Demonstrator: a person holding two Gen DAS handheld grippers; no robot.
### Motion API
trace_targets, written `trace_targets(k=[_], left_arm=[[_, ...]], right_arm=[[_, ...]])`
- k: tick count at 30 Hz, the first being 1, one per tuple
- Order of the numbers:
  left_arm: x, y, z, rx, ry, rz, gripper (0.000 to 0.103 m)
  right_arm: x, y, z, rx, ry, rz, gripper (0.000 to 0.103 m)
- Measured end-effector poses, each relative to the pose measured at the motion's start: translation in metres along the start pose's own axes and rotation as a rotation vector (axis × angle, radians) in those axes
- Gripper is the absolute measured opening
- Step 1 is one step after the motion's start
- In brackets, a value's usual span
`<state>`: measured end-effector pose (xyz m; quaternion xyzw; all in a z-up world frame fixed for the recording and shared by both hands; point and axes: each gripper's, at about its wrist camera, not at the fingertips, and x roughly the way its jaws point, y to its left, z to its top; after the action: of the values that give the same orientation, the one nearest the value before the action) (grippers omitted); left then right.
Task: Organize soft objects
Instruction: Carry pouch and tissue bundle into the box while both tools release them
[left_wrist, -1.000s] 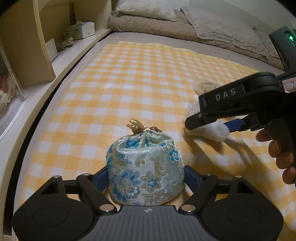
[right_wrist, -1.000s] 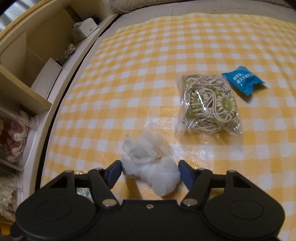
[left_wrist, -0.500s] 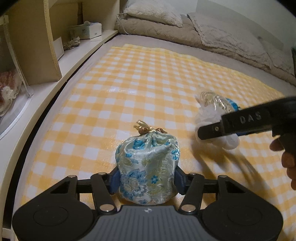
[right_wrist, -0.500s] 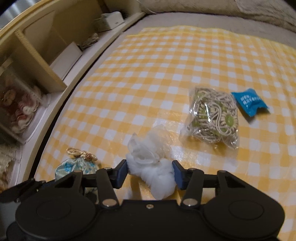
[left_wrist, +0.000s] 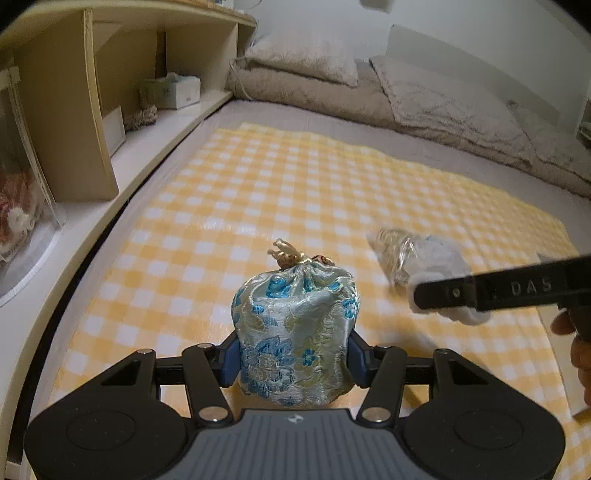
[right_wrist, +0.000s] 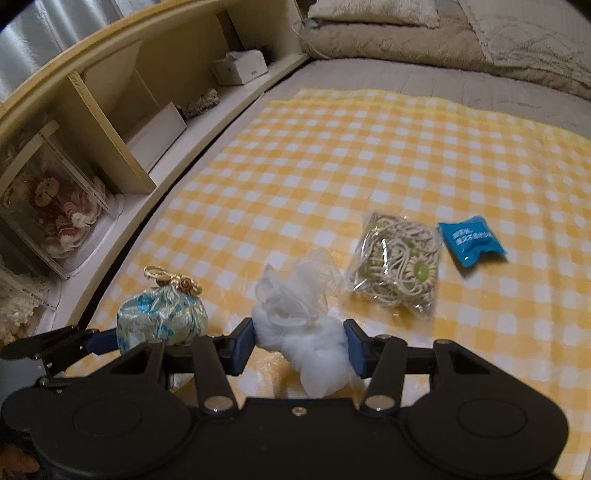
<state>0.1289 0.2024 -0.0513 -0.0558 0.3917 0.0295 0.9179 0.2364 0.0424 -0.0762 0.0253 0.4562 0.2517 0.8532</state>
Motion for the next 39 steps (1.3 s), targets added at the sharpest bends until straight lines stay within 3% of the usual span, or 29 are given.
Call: trace_targets(k=[17,29,39], left_arm=[[-0.029,-0.037,0.029,-0.037,-0.116,-0.059,0.056],[-0.029,-0.113,0.05,0.033,-0.156,-0.173,0.056],[-0.015,-0.18,0.065,0.076,-0.149,-0.28,0.056]], right_arm=[[-0.073,-0.04,-0.006,-0.058,-0.121,-0.032,0.053],[-0.138,-0.092,-0.014,-0.074,-0.18,-0.079,0.053],[-0.195,-0.157,-0.021,0.0,-0.228,-0.14,0.053]])
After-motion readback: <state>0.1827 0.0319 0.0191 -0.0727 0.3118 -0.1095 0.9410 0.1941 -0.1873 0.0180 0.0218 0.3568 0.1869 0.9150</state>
